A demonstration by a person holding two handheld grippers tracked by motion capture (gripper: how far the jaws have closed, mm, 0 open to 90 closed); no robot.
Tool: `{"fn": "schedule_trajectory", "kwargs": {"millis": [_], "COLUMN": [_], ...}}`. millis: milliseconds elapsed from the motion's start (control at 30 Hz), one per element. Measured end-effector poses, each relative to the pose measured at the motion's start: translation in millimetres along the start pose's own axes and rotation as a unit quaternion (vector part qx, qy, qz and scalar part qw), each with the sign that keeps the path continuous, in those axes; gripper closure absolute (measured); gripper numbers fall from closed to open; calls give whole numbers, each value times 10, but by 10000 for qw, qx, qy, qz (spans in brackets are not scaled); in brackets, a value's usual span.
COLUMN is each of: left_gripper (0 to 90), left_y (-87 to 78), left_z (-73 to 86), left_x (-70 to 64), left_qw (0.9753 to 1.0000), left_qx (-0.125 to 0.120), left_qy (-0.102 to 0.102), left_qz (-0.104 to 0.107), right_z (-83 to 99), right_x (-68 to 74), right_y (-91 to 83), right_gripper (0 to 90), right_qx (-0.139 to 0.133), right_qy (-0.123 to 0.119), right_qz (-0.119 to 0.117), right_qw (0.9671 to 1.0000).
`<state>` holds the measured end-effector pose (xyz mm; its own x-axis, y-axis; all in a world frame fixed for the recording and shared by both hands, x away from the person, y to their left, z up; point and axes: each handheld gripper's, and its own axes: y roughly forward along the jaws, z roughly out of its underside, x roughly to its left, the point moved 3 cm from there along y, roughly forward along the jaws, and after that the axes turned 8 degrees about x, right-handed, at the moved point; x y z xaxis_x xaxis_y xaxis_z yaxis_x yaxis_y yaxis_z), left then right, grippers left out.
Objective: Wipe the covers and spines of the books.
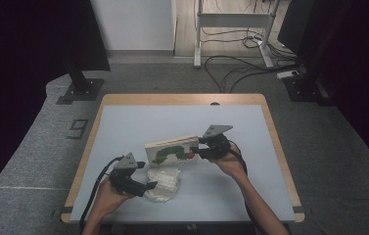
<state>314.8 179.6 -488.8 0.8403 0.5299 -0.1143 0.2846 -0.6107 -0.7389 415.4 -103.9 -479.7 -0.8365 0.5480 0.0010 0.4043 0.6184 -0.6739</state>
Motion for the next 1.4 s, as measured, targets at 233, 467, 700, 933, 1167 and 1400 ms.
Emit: {"fn": "schedule_trajectory", "kwargs": {"millis": [233,467,700,933,1167,1400], "left_gripper": [143,236,525,624,627,626], "left_y": [231,450,437,380,255,77], "left_z": [7,70,92,72,54,68], "left_x": [-75,-132,-121,-139,-136,-88], "left_qw": [9996,9964,9940,9948,9961,9970], "left_qx": [220,661,873,772,628,547], "left_qy": [173,521,629,637,578,461], "left_qz": [37,-111,-178,-168,-218,-286], "right_z": [7,21,26,25,25,25], "right_x": [11,20,33,35,38,39], "right_y": [-4,-8,-4,0,1,2], "right_gripper": [517,512,490,483,479,474], "right_qx": [-16,-45,-66,-76,-64,-63], "right_qy": [-29,-32,-14,5,8,0], "right_qz": [23,30,36,32,32,33], "right_qw": [10000,10000,10000,10000,10000,10000]}}
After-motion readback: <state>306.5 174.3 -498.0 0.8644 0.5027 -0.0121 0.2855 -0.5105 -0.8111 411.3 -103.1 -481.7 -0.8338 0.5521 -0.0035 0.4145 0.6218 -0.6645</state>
